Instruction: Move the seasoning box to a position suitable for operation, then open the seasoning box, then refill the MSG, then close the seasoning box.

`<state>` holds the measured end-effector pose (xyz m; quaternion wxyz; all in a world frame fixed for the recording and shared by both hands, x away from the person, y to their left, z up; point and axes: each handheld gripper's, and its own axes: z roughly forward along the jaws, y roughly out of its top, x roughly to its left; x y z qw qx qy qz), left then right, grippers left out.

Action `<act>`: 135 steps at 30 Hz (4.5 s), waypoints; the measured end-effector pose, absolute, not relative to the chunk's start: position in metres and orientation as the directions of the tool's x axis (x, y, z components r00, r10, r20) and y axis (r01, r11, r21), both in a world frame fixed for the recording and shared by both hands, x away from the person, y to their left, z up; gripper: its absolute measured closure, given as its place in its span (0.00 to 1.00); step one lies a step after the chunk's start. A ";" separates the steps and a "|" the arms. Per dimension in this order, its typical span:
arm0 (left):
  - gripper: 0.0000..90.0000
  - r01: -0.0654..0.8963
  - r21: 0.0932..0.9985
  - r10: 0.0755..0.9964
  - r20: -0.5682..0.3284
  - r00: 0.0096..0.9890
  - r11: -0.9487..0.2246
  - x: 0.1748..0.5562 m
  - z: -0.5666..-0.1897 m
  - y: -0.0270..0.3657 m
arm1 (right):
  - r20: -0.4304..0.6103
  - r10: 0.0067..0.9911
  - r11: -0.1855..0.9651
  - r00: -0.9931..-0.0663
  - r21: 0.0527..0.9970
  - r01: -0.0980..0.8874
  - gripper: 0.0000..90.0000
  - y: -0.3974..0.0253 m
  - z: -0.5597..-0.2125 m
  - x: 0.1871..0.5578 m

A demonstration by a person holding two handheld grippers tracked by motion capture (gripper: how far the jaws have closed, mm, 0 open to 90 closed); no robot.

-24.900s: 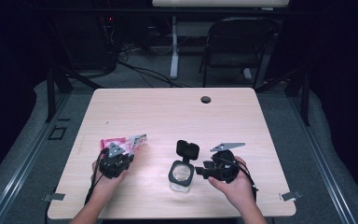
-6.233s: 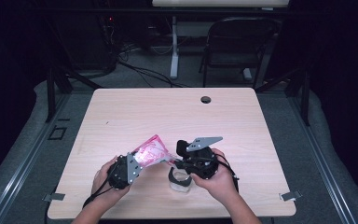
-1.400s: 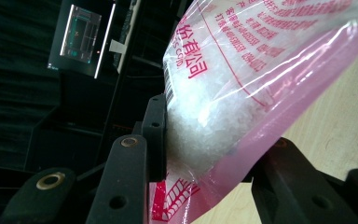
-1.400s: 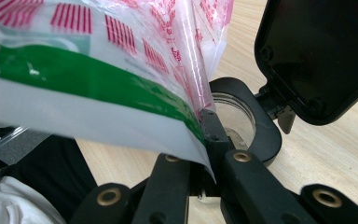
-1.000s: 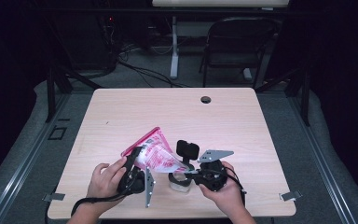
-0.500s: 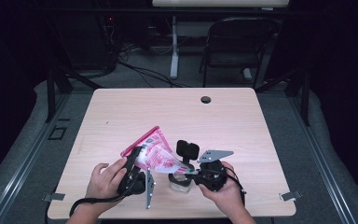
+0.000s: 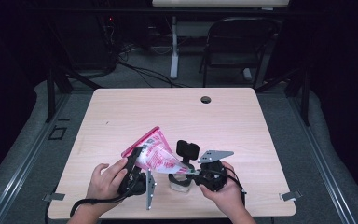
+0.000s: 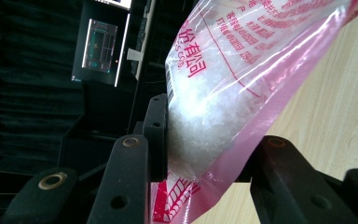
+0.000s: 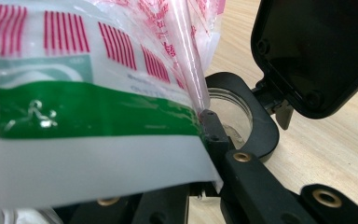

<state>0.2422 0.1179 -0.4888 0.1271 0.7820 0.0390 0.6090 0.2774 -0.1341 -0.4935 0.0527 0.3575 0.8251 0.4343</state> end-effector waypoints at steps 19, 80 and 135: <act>0.75 -0.112 0.237 0.205 0.950 0.236 -0.965 0.240 -0.489 0.115 | 0.224 0.643 0.374 -0.733 0.743 0.555 1.00 -0.134 -0.498 0.280; 0.76 -0.136 0.222 0.192 0.959 0.206 -0.965 0.233 -0.484 0.110 | 0.225 0.652 0.364 -0.724 0.744 0.560 1.00 -0.134 -0.503 0.282; 0.76 -0.147 0.213 0.183 0.964 0.192 -0.966 0.230 -0.481 0.108 | 0.222 0.655 0.363 -0.722 0.746 0.558 1.00 -0.131 -0.502 0.282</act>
